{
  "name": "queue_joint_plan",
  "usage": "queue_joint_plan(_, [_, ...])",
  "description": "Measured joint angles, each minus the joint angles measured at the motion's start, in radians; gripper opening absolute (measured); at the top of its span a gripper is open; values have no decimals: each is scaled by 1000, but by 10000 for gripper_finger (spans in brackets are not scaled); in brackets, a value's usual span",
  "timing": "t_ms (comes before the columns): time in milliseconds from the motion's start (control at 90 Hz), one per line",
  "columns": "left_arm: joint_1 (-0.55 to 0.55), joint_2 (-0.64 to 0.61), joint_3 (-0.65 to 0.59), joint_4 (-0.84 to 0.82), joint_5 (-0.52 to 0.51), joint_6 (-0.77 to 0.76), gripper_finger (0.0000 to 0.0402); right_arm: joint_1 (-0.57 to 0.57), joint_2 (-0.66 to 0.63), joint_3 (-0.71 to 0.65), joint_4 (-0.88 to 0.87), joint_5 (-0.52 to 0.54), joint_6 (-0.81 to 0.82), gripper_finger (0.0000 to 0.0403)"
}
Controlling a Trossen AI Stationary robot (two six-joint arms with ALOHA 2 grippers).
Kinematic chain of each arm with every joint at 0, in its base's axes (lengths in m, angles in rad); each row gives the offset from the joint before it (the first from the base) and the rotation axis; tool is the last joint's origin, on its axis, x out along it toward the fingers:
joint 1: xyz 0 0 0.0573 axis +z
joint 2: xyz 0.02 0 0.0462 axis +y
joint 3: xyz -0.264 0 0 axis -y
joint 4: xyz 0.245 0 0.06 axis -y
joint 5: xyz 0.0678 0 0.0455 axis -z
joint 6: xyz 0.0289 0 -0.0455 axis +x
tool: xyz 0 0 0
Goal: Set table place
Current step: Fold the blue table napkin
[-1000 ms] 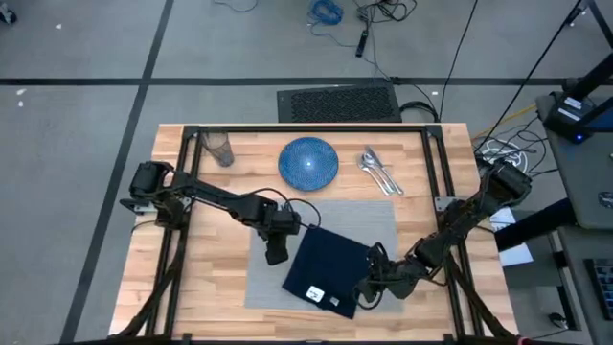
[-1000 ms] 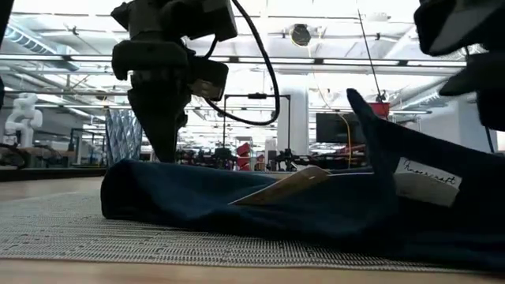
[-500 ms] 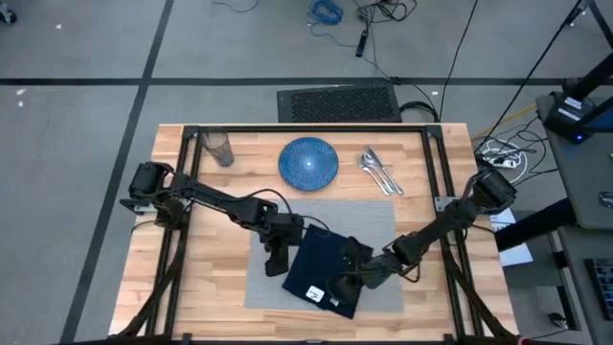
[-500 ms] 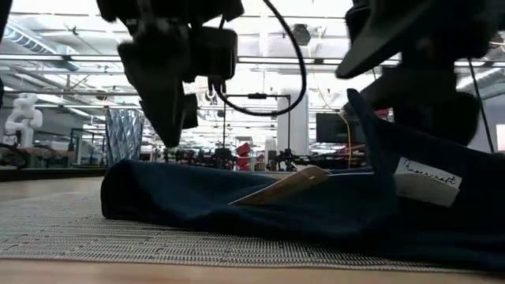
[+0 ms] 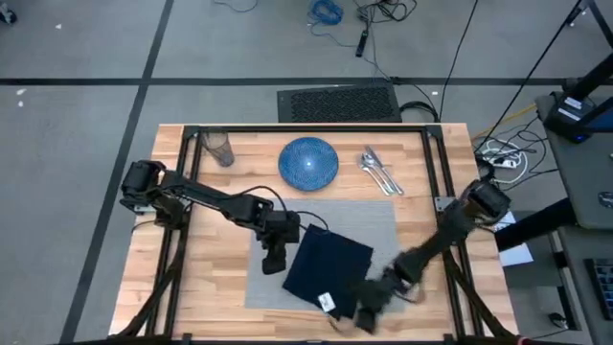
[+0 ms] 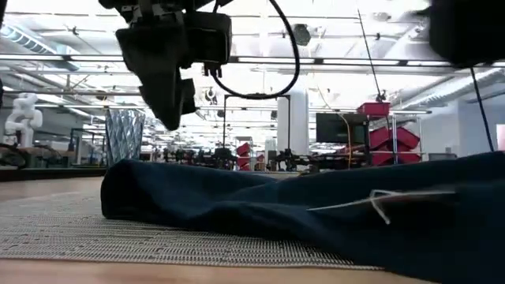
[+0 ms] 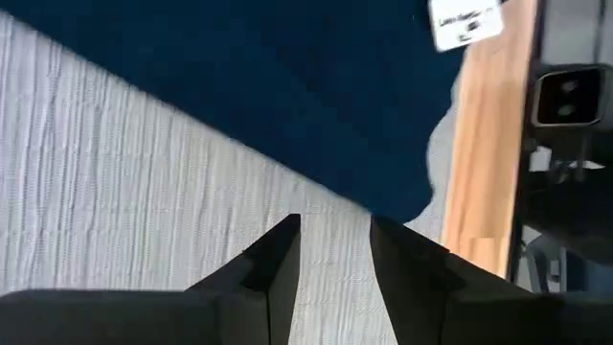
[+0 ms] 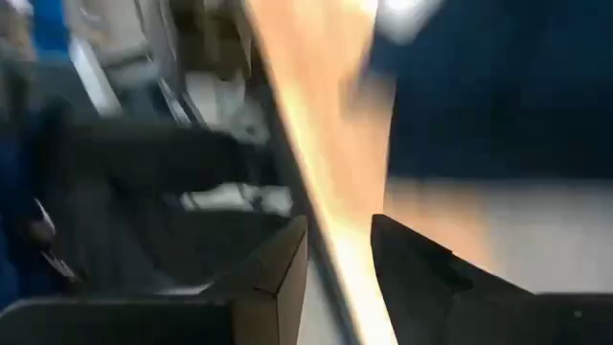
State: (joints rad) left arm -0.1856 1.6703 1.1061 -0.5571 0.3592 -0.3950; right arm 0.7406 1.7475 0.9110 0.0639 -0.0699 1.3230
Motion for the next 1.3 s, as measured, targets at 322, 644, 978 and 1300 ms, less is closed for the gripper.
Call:
queue_joint_plan(322, [2, 0, 0, 0, -149, 9, 113, 18, -34, 0, -112, 482, 206, 105])
queue_joint_plan(644, [2, 0, 0, -2, -208, -17, 113, 11, -19, 0, -89, 514, 328, 105])
queue_joint_plan(978, [0, 0, 0, 0, -187, -18, 113, 145, -20, 0, -173, 621, 655, 105])
queue_joint_plan(1300, [0, 0, 0, 0, -183, -18, 113, 129, -3, 0, -167, 628, 648, 124])
